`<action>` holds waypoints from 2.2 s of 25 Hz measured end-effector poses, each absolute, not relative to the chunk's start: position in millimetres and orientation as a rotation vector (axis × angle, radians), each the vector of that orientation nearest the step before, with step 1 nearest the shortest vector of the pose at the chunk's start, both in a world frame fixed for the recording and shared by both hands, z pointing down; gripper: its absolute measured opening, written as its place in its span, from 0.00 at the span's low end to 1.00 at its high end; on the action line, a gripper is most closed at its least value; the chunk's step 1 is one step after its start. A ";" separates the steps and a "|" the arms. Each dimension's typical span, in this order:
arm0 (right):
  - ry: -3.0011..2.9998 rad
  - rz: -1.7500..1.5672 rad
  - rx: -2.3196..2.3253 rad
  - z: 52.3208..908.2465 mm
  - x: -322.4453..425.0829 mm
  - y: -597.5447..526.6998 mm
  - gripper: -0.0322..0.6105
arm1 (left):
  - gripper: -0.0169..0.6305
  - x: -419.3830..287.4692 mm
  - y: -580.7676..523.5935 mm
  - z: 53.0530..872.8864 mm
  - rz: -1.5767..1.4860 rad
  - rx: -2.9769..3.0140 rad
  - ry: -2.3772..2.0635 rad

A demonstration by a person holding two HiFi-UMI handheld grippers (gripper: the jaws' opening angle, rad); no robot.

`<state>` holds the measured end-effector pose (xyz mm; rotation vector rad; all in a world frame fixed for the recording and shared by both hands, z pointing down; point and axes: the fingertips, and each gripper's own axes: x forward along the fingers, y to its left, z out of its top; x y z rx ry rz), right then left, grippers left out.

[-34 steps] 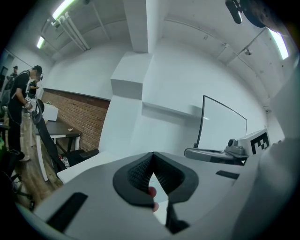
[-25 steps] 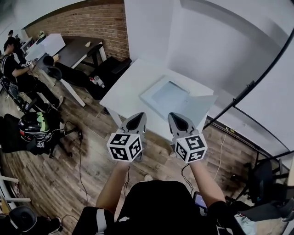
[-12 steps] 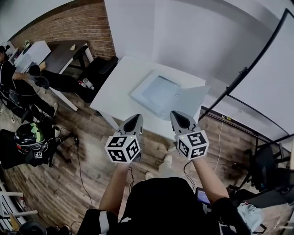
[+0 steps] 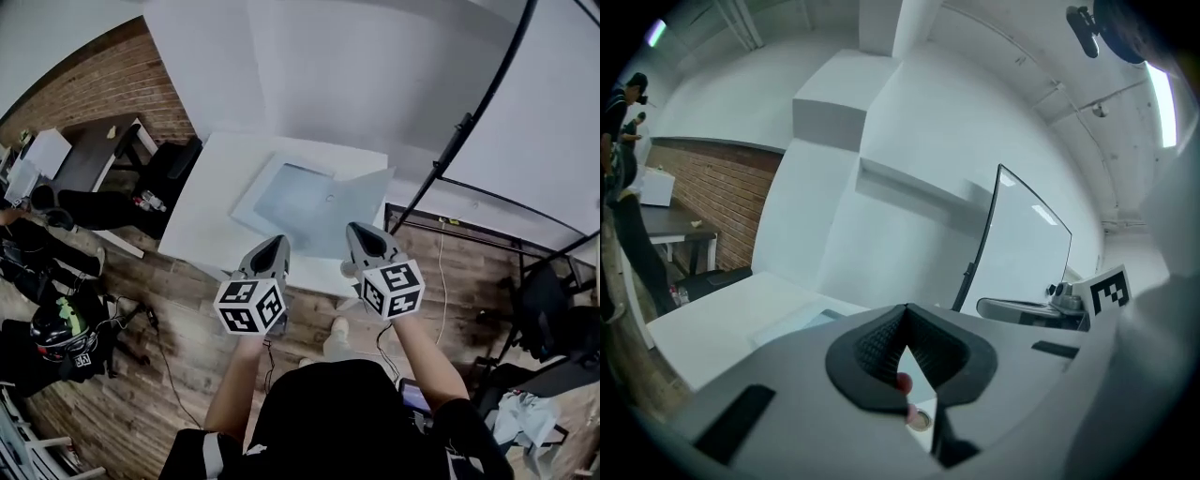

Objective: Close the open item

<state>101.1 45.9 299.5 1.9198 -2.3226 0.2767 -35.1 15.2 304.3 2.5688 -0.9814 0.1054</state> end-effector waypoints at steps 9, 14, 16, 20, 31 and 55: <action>-2.231 0.356 2.009 323.4 165.3 39.6 0.11 | 0.04 32.1 2.2 318.1 0.168 2.597 -0.876; -2.188 0.404 2.039 339.2 191.7 34.7 0.11 | 0.04 56.5 -6.1 332.7 0.229 2.591 -0.838; -2.170 0.427 2.052 346.6 203.1 35.3 0.11 | 0.04 68.4 -6.7 337.7 0.251 2.593 -0.820; -2.132 0.474 2.063 365.6 225.5 36.1 0.11 | 0.04 91.8 -7.1 346.5 0.288 2.598 -0.792; -2.075 0.606 2.021 417.8 260.9 20.5 0.11 | 0.04 131.0 -24.1 372.2 0.335 2.573 -0.771; -2.182 0.694 1.822 467.8 279.5 -14.0 0.11 | 0.04 156.5 -40.1 411.7 0.460 2.514 -0.916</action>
